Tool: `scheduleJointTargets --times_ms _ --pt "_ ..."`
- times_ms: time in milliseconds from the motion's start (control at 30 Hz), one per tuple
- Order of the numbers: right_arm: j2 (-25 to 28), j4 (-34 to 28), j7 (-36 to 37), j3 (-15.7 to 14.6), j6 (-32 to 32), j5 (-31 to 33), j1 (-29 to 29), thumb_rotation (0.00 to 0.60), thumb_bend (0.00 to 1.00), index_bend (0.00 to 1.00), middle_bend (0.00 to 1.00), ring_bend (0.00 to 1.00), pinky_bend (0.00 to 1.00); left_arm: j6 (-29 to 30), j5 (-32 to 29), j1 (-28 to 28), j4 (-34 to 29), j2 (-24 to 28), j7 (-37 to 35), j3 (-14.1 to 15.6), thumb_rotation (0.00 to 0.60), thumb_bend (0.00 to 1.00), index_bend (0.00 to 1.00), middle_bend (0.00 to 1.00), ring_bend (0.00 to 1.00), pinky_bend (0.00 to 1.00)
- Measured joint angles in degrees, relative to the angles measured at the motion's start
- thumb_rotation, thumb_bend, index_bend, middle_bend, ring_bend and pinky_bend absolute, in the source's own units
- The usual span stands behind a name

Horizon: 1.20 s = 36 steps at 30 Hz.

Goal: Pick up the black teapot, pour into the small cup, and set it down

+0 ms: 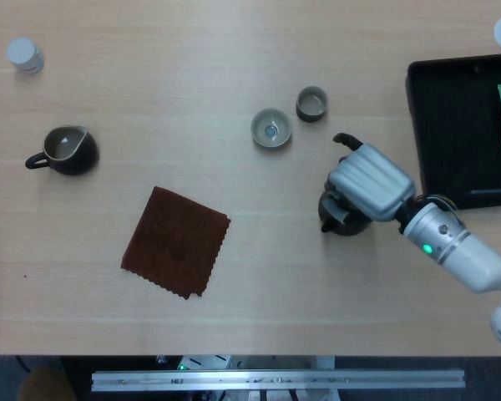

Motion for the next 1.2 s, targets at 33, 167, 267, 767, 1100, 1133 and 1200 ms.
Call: scheduleJointTargets --times_ms 33,167,267,767,1100,1133,1200 --pt "-0.39 0.47 -0.14 -0.07 -0.20 -0.01 -0.05 0.428 0.40 0.84 0.77 0.64 0.18 -0.05 0.01 -0.03 0.01 -0.04 0.00 0.00 0.600 0.39 0.15 0.20 0.18 0.19" --pt "-1.85 2.05 -0.32 -0.17 -0.73 -0.02 -0.28 0.428 0.40 0.83 0.76 0.63 0.18 -0.26 -0.02 -0.14 0.09 -0.18 0.07 0.00 0.600 0.39 0.15 0.20 0.18 0.19" --pt "-2.57 2.99 -0.30 -0.14 -1.31 0.01 -0.37 0.428 0.40 0.82 0.75 0.63 0.18 -0.26 -0.07 -0.17 0.13 -0.22 0.09 -0.06 0.600 0.39 0.15 0.20 0.18 0.19" --pt "-3.95 4.42 -1.12 -0.34 -3.06 0.20 -0.86 0.428 0.40 0.75 0.66 0.54 0.18 -0.60 -0.29 -0.24 0.34 -0.36 0.13 0.00 0.600 0.39 0.15 0.20 0.18 0.19" --pt "-3.26 3.10 -2.98 -0.20 -2.77 -0.14 -1.03 0.427 0.40 0.41 0.39 0.30 0.14 -0.30 -0.16 -0.12 0.18 -0.12 0.00 -0.02 0.600 0.39 0.15 0.20 0.18 0.19" --pt "-3.15 2.95 -3.04 -0.09 -2.52 -0.21 -1.10 0.427 0.40 0.37 0.35 0.27 0.13 -0.27 -0.16 -0.11 0.17 -0.09 -0.01 -0.02 0.600 0.39 0.15 0.20 0.18 0.19" --pt "-2.97 2.69 -3.04 0.12 -1.95 -0.40 -1.26 0.428 0.40 0.32 0.31 0.23 0.12 -0.20 -0.14 -0.09 0.13 -0.01 -0.08 -0.05 0.600 0.39 0.15 0.20 0.18 0.19"
